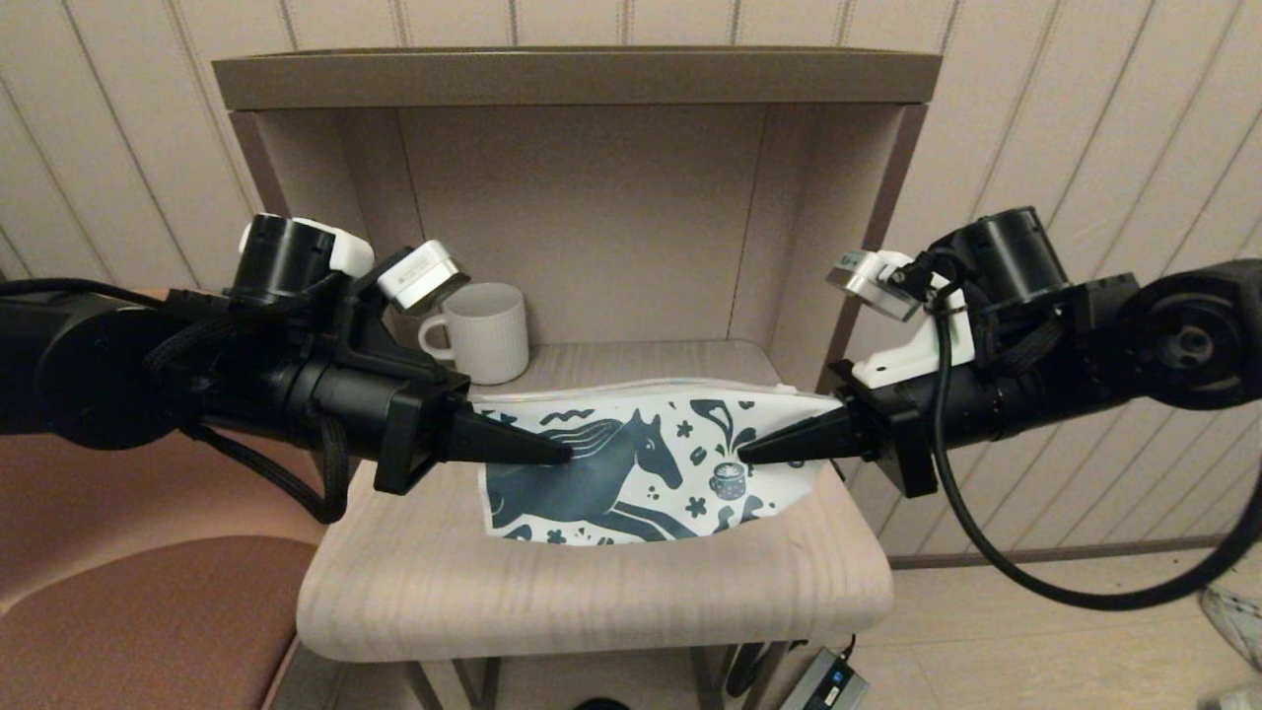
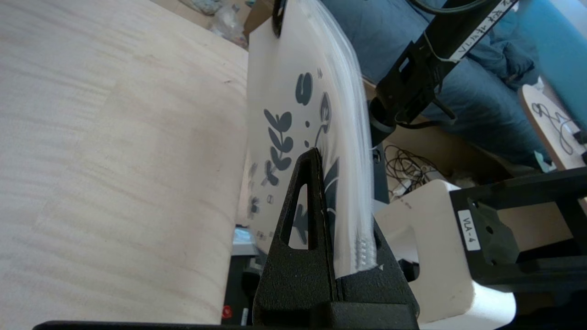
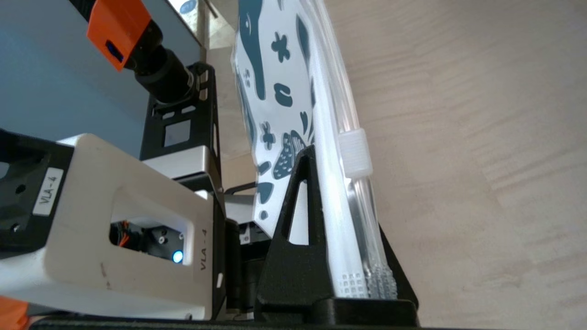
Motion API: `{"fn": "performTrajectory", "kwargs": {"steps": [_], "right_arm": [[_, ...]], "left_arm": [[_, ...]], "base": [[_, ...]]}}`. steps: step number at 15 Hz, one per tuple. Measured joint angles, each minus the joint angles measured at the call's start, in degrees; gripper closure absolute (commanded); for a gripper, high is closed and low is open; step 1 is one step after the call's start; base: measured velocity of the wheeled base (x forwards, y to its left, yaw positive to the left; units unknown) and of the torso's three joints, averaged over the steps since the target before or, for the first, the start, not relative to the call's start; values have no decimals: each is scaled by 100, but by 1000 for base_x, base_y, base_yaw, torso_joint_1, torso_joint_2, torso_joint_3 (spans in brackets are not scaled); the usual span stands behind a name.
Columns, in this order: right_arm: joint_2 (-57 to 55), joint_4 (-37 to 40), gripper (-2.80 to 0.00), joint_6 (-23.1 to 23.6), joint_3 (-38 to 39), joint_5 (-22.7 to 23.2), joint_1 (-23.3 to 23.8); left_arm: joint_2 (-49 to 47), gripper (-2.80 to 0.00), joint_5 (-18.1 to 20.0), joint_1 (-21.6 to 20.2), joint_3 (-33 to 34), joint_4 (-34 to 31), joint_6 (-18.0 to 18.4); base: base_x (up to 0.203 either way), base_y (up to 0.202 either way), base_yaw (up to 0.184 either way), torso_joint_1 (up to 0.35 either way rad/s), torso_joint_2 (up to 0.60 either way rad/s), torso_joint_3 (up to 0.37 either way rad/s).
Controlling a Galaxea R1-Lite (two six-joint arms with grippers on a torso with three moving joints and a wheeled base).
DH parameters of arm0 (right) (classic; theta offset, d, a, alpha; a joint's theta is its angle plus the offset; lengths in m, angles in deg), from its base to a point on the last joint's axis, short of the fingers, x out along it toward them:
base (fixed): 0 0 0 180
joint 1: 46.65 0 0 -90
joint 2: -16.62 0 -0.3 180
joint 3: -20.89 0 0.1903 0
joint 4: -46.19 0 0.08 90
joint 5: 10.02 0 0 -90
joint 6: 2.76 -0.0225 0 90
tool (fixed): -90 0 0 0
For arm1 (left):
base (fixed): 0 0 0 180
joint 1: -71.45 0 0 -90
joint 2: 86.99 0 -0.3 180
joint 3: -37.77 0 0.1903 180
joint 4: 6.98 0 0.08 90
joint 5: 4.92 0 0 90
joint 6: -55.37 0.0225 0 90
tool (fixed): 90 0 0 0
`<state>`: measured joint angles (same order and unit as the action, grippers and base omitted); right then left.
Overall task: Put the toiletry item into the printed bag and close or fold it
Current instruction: Hand it to the other hand
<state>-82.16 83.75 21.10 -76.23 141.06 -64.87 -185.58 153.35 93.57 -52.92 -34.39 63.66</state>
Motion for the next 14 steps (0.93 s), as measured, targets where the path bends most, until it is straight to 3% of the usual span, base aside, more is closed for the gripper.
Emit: {"fn": "performTrajectory", "kwargs": {"steps": [5, 6, 14], "right_arm": [[22, -2, 0, -1, 11, 2, 3], [22, -2, 0, -1, 11, 1, 2], [22, -5, 0, 7, 61, -34, -22]], "left_arm": [[-12, 0, -5, 17, 0, 2, 0], [-20, -280, -13, 17, 0, 2, -2], [122, -280, -41, -134, -167, 22, -59]], "base": [[0, 0, 0, 0, 0, 0], [0, 0, 0, 0, 0, 0], [0, 0, 0, 0, 0, 0]]}}
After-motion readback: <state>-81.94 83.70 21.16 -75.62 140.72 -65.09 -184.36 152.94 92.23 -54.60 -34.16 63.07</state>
